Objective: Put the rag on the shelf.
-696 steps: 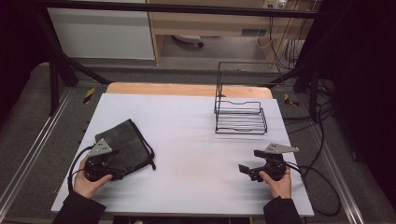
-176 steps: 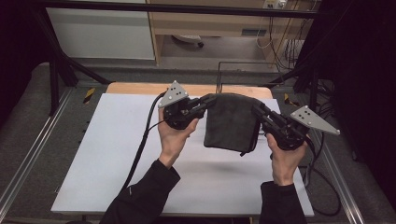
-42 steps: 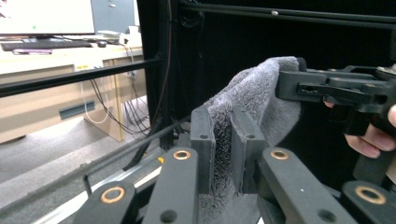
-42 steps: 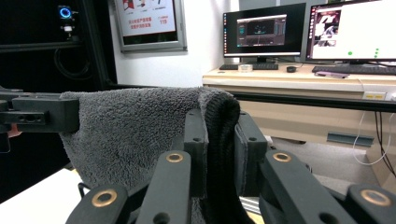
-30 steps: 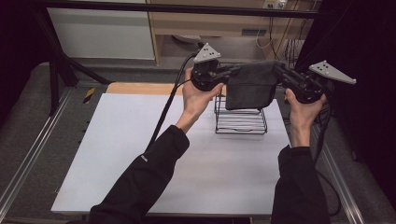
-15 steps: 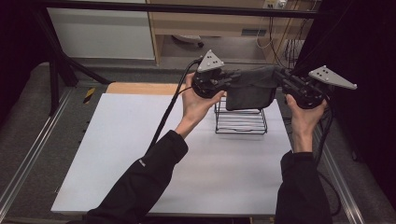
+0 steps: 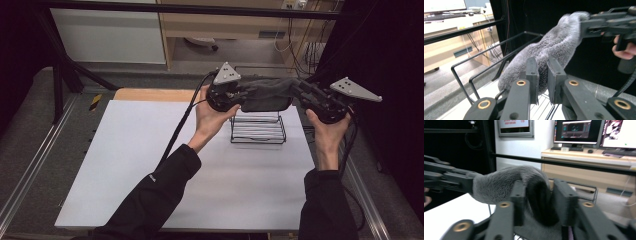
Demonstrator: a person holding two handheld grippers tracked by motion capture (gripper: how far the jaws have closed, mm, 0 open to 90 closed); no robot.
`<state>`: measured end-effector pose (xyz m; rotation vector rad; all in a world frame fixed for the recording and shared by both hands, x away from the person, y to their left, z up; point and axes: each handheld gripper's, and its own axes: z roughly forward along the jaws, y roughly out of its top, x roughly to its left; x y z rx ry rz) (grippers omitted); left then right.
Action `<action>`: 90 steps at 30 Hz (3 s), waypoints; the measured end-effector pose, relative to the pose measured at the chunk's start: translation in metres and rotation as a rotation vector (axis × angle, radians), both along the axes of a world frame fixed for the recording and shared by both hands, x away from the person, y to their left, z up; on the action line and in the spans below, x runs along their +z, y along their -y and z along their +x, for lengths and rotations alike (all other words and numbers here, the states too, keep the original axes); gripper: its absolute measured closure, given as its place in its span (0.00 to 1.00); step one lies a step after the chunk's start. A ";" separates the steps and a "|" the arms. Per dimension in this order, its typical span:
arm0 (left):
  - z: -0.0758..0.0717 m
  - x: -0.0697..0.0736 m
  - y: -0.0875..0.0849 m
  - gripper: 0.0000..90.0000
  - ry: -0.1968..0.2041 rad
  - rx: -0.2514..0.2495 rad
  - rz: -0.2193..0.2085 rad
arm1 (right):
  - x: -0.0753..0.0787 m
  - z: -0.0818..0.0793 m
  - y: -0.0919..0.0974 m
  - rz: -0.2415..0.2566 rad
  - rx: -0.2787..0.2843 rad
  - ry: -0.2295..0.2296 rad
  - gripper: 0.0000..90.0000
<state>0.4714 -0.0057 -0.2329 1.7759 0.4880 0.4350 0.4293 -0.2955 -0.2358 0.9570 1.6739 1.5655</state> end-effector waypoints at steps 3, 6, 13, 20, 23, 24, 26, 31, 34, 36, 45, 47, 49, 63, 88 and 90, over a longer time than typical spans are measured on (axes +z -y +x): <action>0.000 -0.003 0.002 0.90 -0.002 0.000 0.008 | 0.003 -0.006 0.002 -0.004 0.012 -0.015 0.56; -0.001 -0.006 0.003 0.90 -0.003 -0.003 0.017 | 0.005 -0.011 0.002 0.004 0.032 -0.019 0.47; -0.001 -0.016 0.003 0.90 -0.010 -0.006 0.035 | 0.009 -0.015 -0.002 -0.025 0.036 -0.032 0.59; -0.003 -0.019 0.003 0.89 0.011 -0.007 0.067 | -0.001 -0.007 0.001 -0.010 0.043 -0.144 0.83; -0.005 -0.020 0.004 0.89 0.025 -0.006 0.082 | -0.002 -0.010 0.002 -0.006 0.052 -0.156 0.81; -0.005 -0.020 0.004 0.89 0.025 -0.007 0.083 | -0.001 -0.011 0.002 -0.003 0.049 -0.150 0.78; -0.005 -0.022 0.004 0.88 0.025 -0.007 0.084 | 0.003 -0.013 0.001 0.002 0.045 -0.124 0.70; -0.004 -0.023 0.005 0.88 0.018 -0.007 0.088 | 0.016 -0.012 -0.011 0.001 0.044 -0.089 0.64; -0.004 -0.024 0.004 0.88 0.017 -0.008 0.094 | 0.016 -0.006 -0.016 -0.009 0.045 -0.116 0.81; -0.005 -0.024 0.003 0.87 0.016 -0.012 0.095 | 0.013 -0.002 -0.016 -0.020 0.037 -0.145 0.90; -0.014 -0.008 -0.011 0.75 -0.052 -0.047 0.029 | -0.013 -0.002 -0.007 -0.063 0.022 -0.259 0.93; -0.014 -0.004 -0.013 0.75 -0.068 -0.046 0.020 | -0.019 -0.001 -0.006 -0.069 0.013 -0.269 0.92; -0.013 -0.005 -0.011 0.79 -0.087 -0.041 0.044 | -0.024 0.000 -0.005 -0.065 0.008 -0.273 0.90; 0.007 -0.041 0.009 1.00 -0.189 0.033 0.135 | -0.045 0.004 -0.002 -0.069 -0.034 -0.237 0.75; -0.027 -0.041 -0.097 0.56 -0.203 0.070 0.159 | -0.014 -0.028 -0.024 -0.067 0.016 -0.200 0.10; -0.032 -0.049 -0.111 0.52 -0.210 0.079 0.161 | -0.015 -0.032 -0.029 -0.065 0.042 -0.195 0.09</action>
